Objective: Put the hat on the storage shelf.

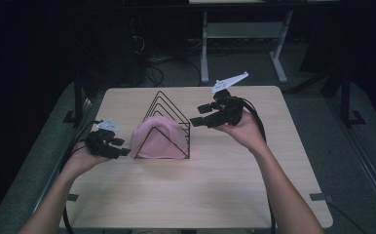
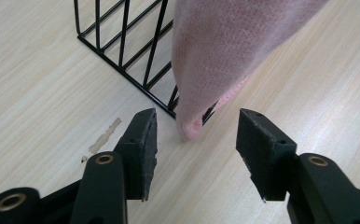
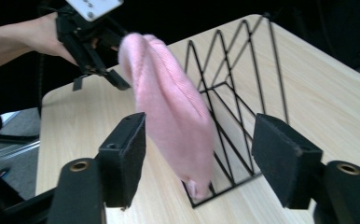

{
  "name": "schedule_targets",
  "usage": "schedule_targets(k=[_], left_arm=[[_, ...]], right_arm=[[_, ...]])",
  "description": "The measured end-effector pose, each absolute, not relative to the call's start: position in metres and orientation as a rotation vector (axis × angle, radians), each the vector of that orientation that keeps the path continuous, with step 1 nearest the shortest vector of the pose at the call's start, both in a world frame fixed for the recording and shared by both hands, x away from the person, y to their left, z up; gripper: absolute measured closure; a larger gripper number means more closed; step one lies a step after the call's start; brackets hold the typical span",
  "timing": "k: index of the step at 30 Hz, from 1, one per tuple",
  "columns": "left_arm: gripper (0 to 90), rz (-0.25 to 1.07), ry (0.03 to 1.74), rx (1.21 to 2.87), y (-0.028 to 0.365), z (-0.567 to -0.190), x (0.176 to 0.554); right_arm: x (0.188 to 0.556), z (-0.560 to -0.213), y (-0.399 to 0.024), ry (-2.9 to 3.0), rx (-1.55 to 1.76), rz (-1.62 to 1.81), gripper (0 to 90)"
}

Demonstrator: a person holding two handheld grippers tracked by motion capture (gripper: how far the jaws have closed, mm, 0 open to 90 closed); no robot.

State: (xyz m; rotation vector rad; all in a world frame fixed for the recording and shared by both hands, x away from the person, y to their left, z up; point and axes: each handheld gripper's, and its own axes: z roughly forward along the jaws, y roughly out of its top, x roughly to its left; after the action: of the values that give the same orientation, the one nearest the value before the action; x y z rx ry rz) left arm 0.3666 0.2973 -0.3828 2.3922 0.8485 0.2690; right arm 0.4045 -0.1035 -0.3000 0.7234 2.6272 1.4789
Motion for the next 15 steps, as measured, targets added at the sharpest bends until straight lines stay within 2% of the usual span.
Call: schedule_targets(k=[15], left_arm=[[33.9,0.255,0.854,2.355,0.3,-0.378,0.355]], right_arm=[[0.391,-0.312,-0.156,2.552,0.878,1.439,25.6]])
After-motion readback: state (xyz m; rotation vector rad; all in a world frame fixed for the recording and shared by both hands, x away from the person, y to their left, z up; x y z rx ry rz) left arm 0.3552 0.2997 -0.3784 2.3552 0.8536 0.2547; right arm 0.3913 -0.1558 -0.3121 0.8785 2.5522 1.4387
